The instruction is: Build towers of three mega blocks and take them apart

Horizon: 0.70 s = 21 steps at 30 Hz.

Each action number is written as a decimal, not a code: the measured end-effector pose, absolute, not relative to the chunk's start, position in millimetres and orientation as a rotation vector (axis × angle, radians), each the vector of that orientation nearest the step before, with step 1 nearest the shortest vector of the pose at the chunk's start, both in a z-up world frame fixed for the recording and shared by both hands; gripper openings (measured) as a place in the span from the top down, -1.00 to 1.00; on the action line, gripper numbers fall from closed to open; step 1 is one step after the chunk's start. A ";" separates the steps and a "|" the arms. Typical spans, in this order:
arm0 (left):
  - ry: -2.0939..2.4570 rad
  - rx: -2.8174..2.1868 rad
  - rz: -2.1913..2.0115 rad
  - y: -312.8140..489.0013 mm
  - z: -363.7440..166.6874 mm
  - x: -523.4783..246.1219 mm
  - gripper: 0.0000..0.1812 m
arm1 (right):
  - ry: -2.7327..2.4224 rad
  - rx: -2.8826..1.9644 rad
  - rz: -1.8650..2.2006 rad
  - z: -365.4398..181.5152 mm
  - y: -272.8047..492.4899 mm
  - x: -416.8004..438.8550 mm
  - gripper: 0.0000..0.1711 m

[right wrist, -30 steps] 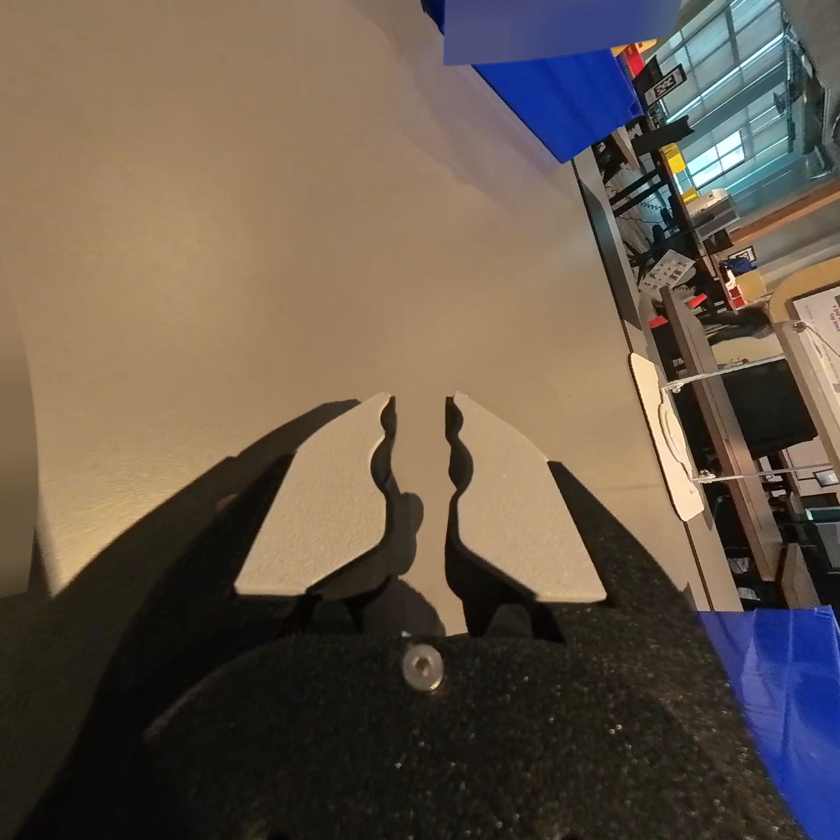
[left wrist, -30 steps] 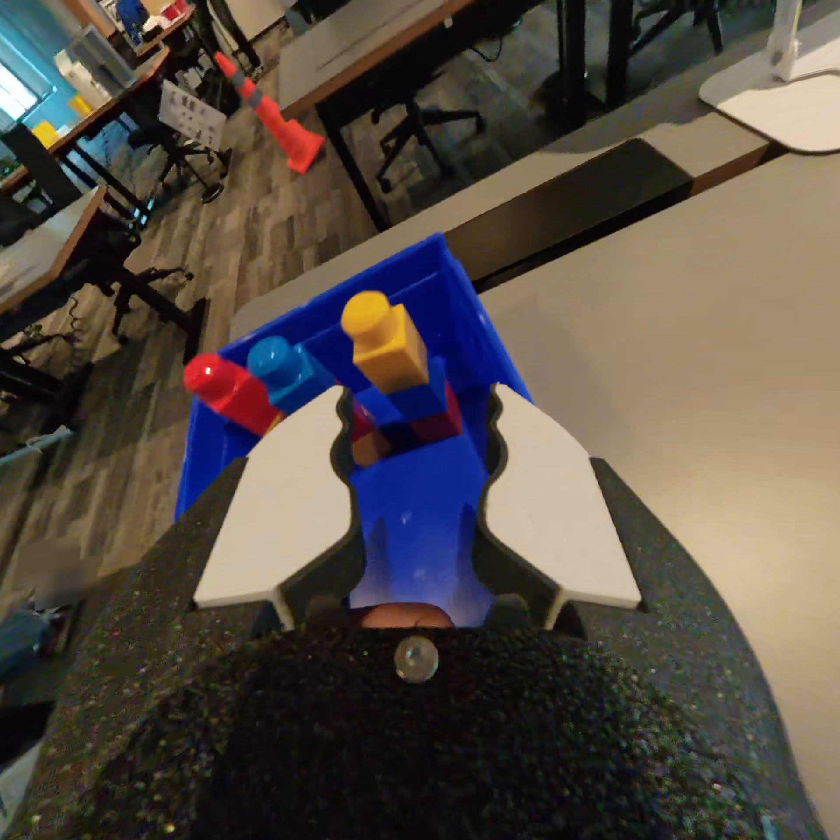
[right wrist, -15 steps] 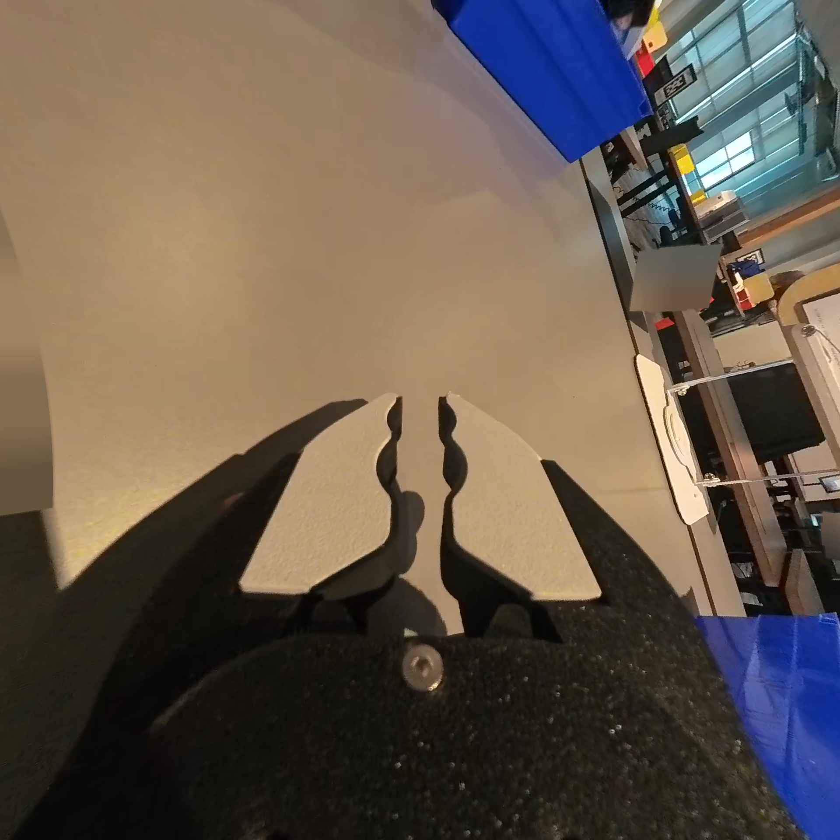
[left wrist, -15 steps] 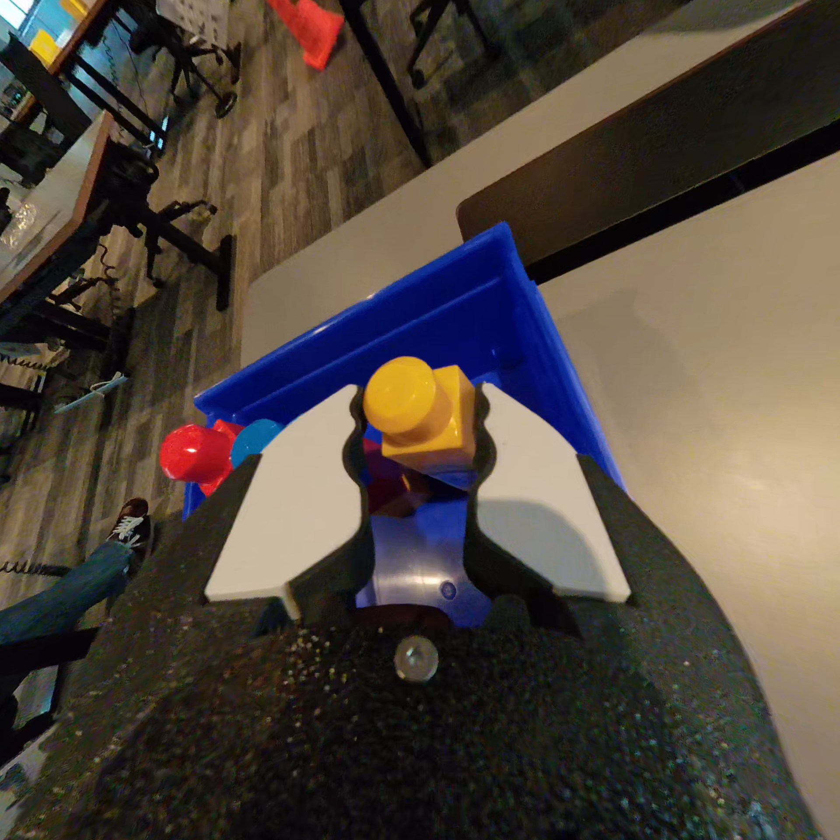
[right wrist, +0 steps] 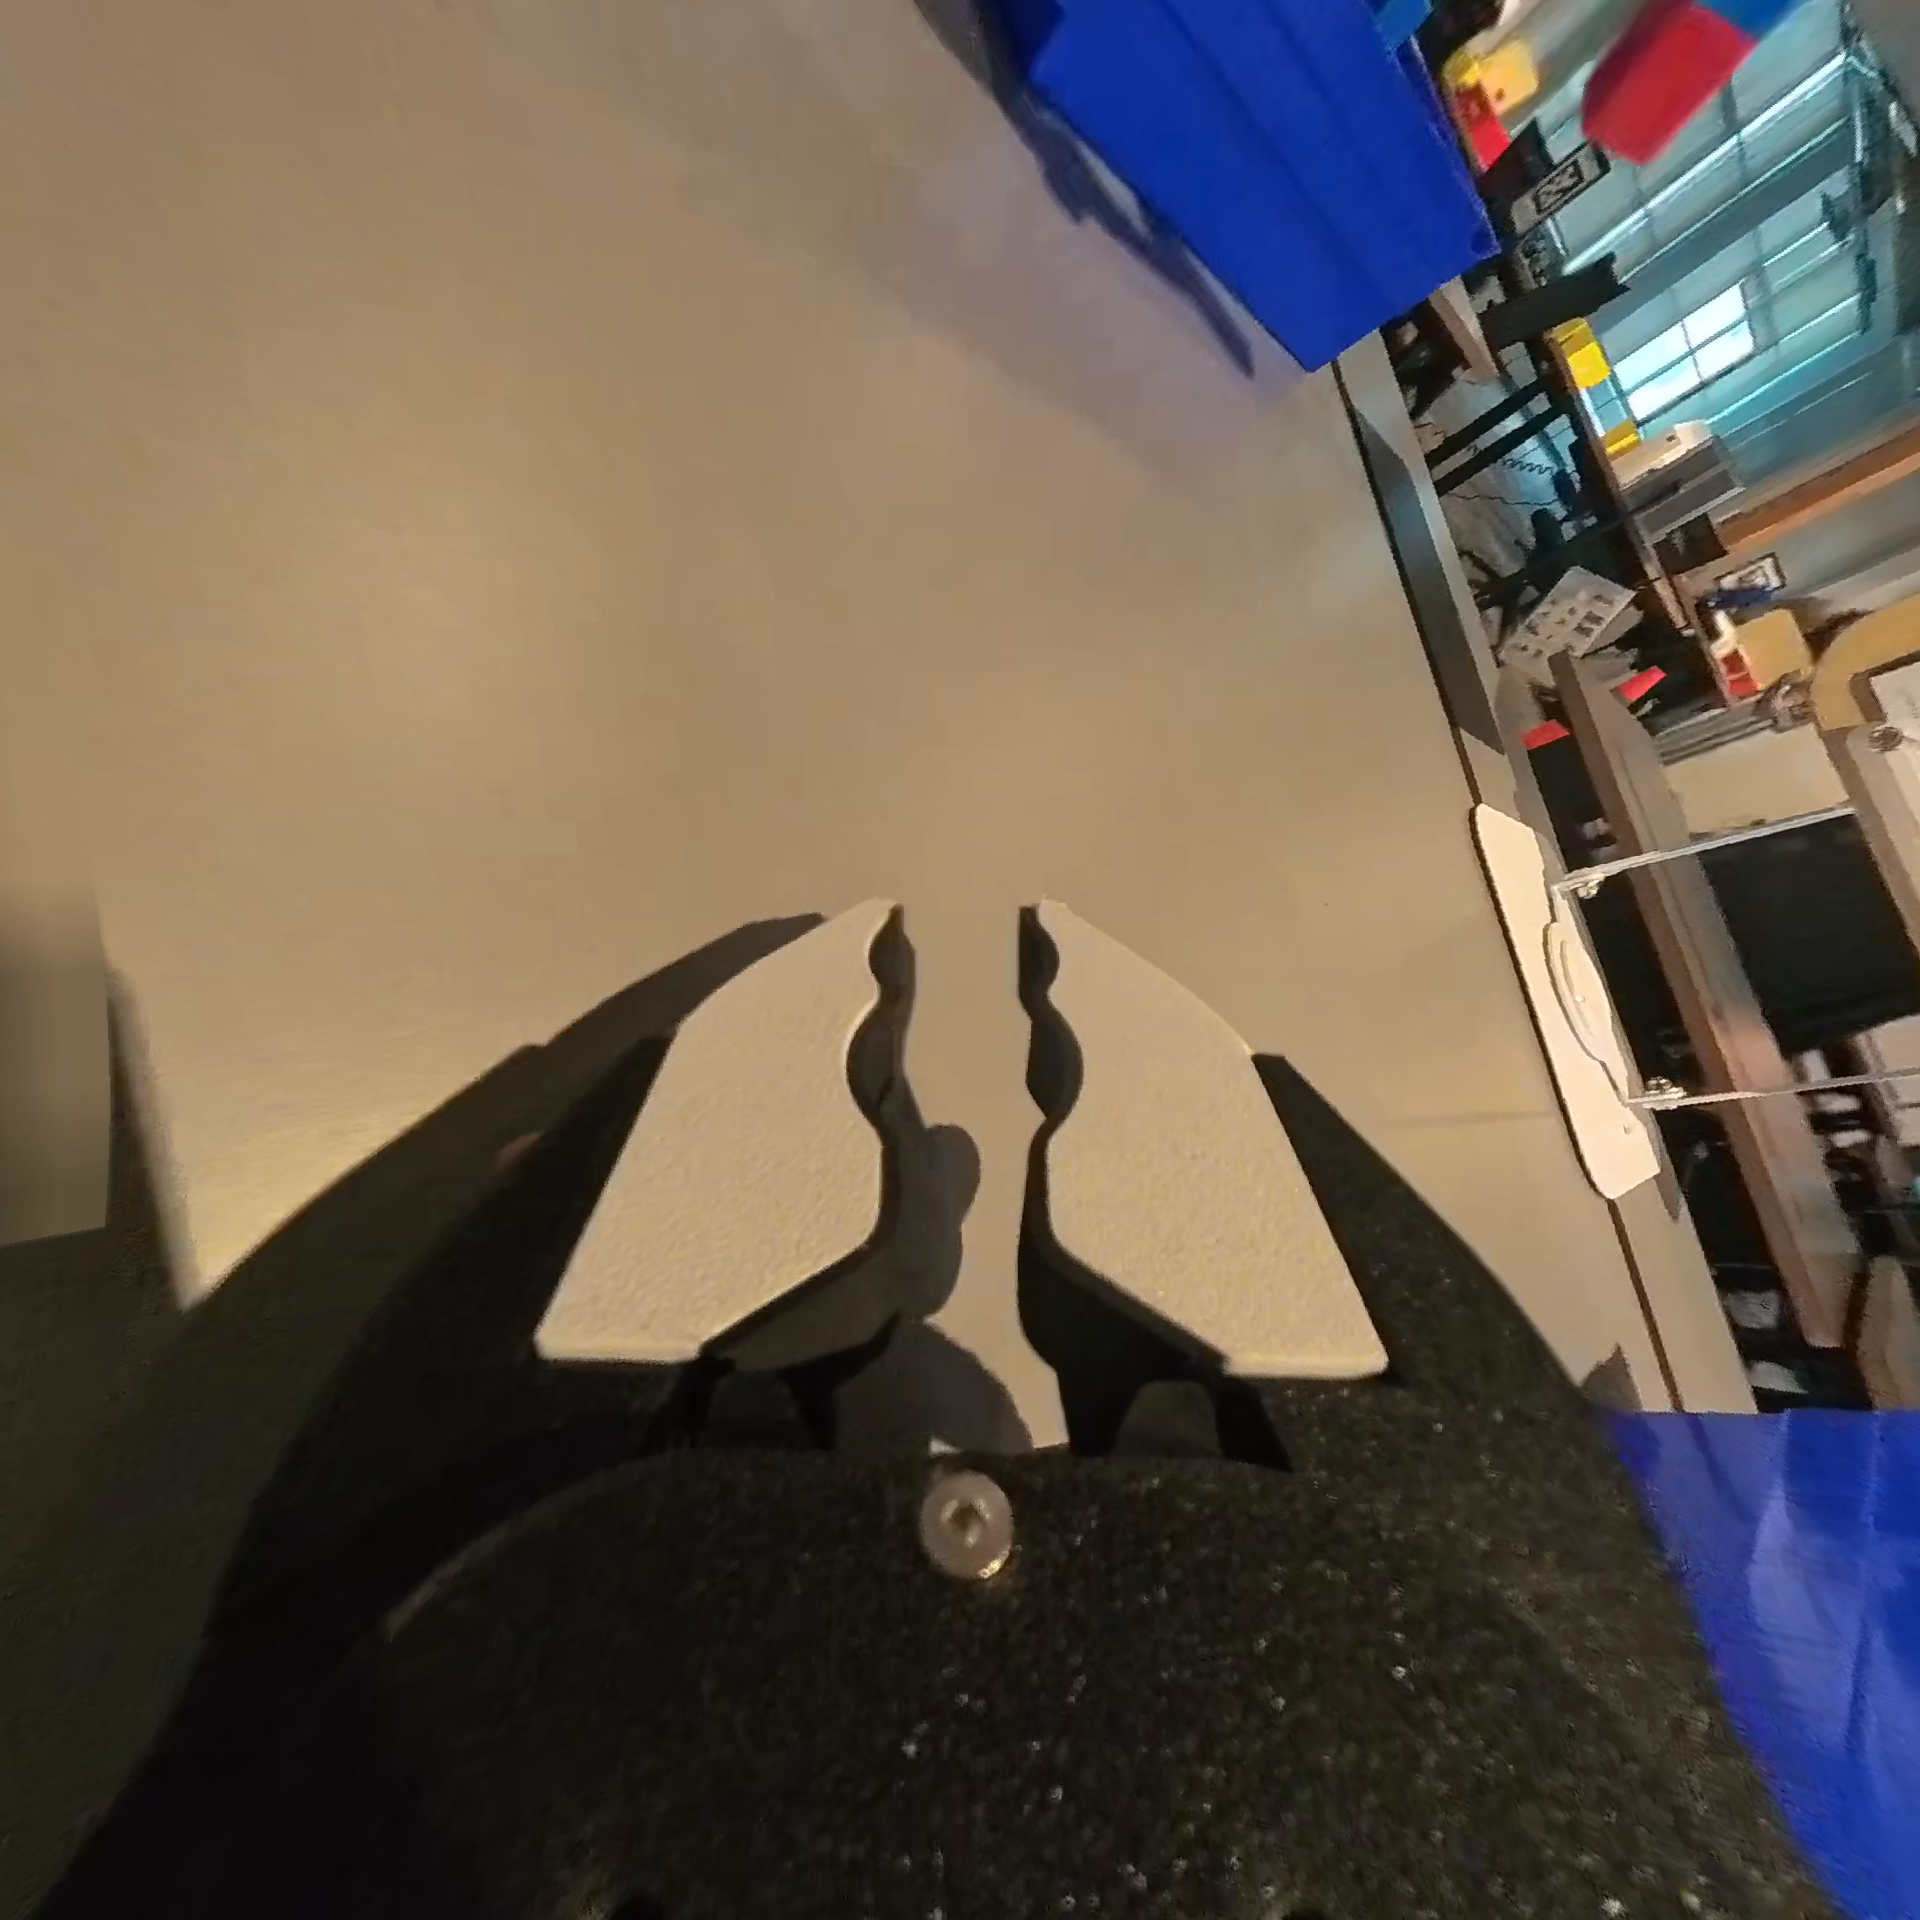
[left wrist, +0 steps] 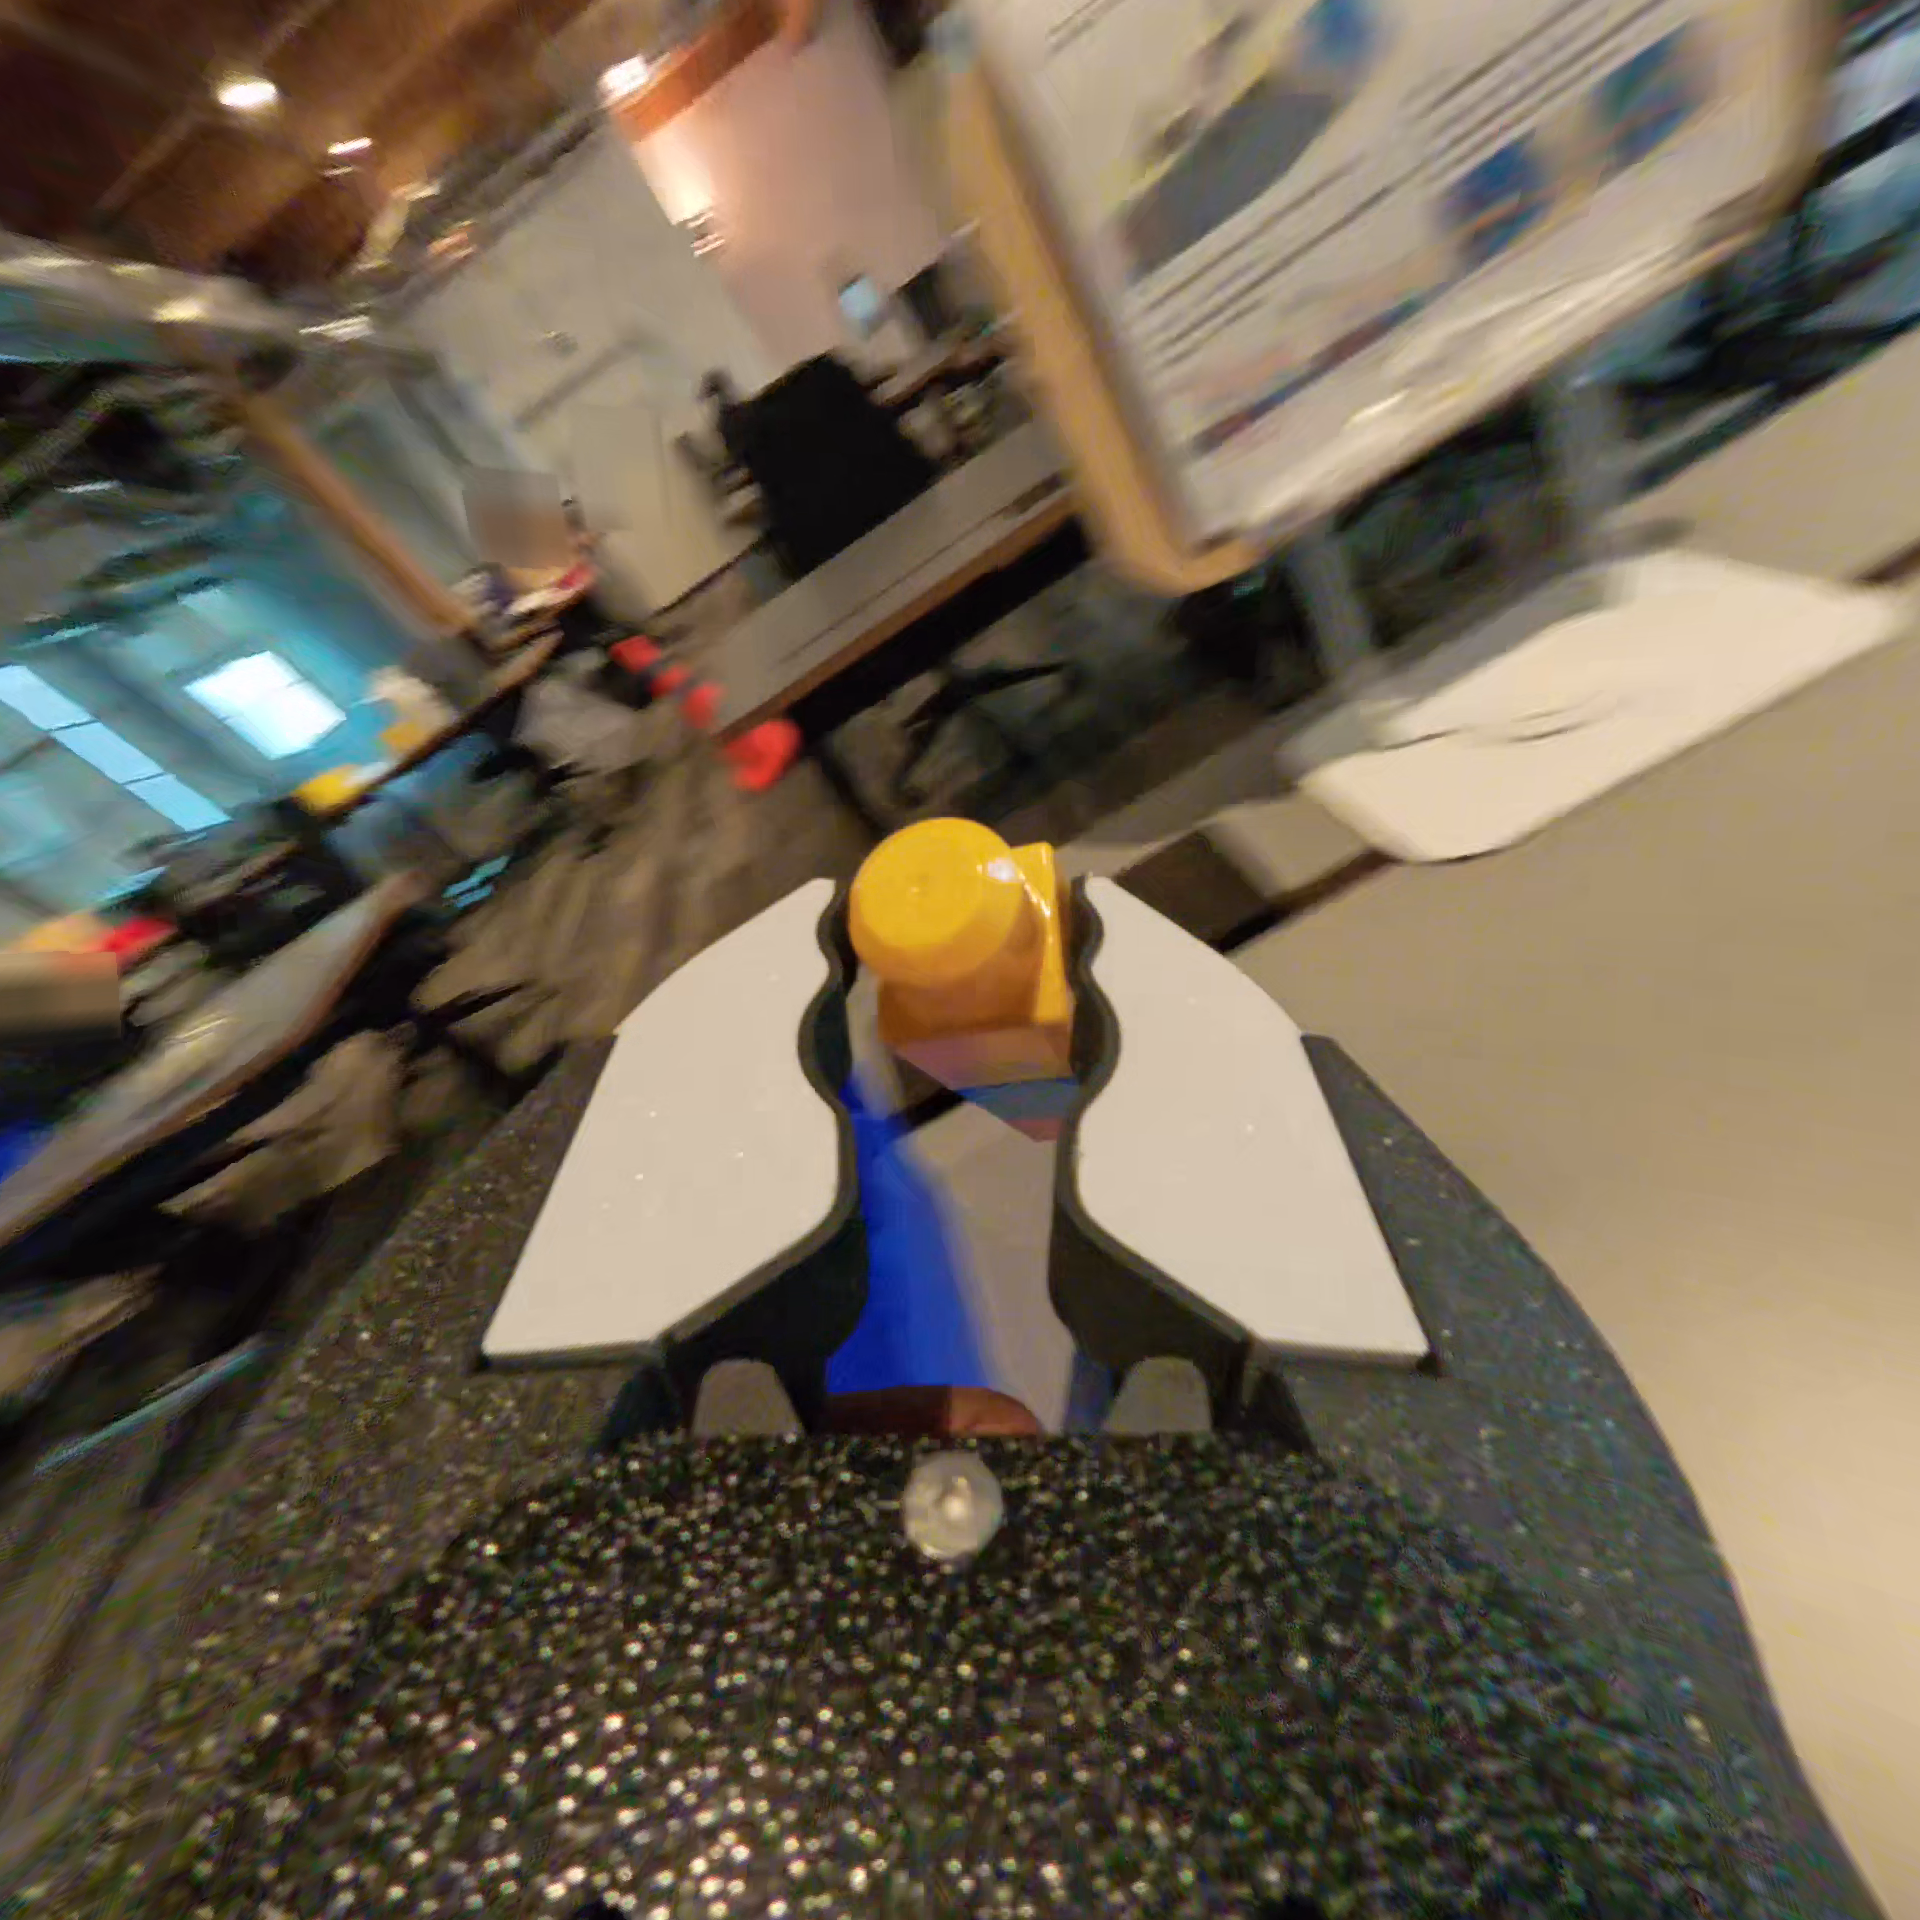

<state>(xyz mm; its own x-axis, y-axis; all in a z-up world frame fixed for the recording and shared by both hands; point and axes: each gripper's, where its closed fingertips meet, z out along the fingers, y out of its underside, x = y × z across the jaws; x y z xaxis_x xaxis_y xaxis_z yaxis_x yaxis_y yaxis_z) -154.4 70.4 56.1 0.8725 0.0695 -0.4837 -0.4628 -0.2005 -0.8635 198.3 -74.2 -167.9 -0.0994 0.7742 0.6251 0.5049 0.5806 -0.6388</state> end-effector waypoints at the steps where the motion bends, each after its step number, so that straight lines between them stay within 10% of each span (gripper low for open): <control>1: 0.352 -1.707 0.377 66.1 52.4 -116.4 0.58 | -1.743 -1.072 0.340 -165.7 -72.9 198.7 0.71; 9: 0.897 -1.764 -0.313 20.5 -53.3 128.0 0.58 | -1.391 -1.266 0.780 -117.0 -49.1 221.6 0.64; 21: 1.116 -1.705 -0.557 -7.9 -87.3 194.4 0.58 | -1.281 -1.383 0.970 -111.4 -34.5 230.8 0.56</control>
<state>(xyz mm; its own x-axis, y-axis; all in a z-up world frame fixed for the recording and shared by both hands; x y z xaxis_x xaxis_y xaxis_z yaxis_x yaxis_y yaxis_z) 194.4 -7.9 -87.3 0.4716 -0.8722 -0.1299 -0.4199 -0.0926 -0.9028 230.8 -34.5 -111.4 0.1258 0.9902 0.0610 0.2096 0.0336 -0.9772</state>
